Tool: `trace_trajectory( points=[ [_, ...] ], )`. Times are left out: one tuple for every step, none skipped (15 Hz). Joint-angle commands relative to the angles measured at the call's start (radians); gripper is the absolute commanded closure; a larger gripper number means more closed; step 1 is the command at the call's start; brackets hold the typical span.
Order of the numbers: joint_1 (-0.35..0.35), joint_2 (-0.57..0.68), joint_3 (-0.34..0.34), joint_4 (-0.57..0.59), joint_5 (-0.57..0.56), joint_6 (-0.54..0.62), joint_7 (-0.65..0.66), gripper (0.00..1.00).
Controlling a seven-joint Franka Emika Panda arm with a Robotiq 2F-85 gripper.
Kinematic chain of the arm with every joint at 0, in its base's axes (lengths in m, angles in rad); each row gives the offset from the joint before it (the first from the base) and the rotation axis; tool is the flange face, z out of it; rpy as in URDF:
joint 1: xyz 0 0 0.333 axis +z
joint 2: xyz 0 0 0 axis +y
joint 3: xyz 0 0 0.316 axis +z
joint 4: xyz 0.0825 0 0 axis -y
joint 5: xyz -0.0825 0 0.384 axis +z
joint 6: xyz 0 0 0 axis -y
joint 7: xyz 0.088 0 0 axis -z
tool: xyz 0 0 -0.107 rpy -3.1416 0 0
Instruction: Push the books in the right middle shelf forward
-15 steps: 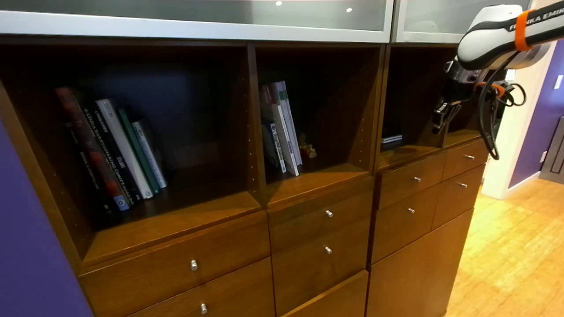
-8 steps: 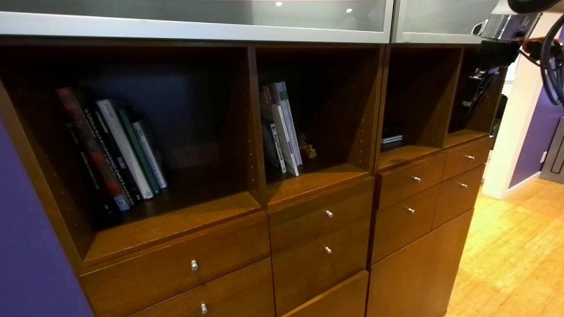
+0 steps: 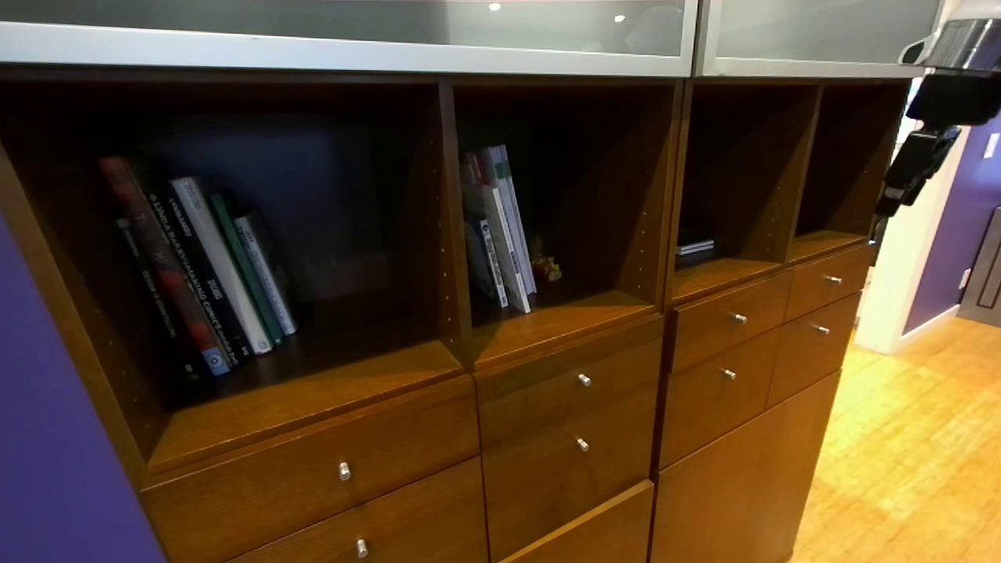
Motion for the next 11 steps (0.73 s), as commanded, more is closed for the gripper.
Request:
trace_trajectory(
  points=[
    [0.029, -0.136, -0.058, -0.166, -0.015, 0.036, -0.071, 0.0],
    [0.038, -0.161, -0.073, -0.196, -0.01, 0.038, -0.108, 0.0],
    [0.051, -0.186, -0.091, -0.224, -0.001, 0.038, -0.151, 0.0],
    [0.065, -0.207, -0.109, -0.248, 0.003, 0.034, -0.198, 0.0],
    [0.081, -0.222, -0.128, -0.267, 0.005, 0.028, -0.249, 0.0],
    [0.06, -0.146, -0.103, -0.191, -0.008, 0.007, -0.168, 0.0],
    [0.068, -0.166, -0.115, -0.214, -0.006, 0.007, -0.2, 0.0],
    [0.074, -0.18, -0.123, -0.229, -0.005, 0.007, -0.216, 0.0],
    [0.077, -0.19, -0.127, -0.238, -0.005, 0.007, -0.224, 0.0],
    [0.08, -0.194, -0.128, -0.241, -0.004, 0.008, -0.227, 0.0],
    [0.081, -0.195, -0.128, -0.241, -0.004, 0.008, -0.228, 0.0]
  ],
)
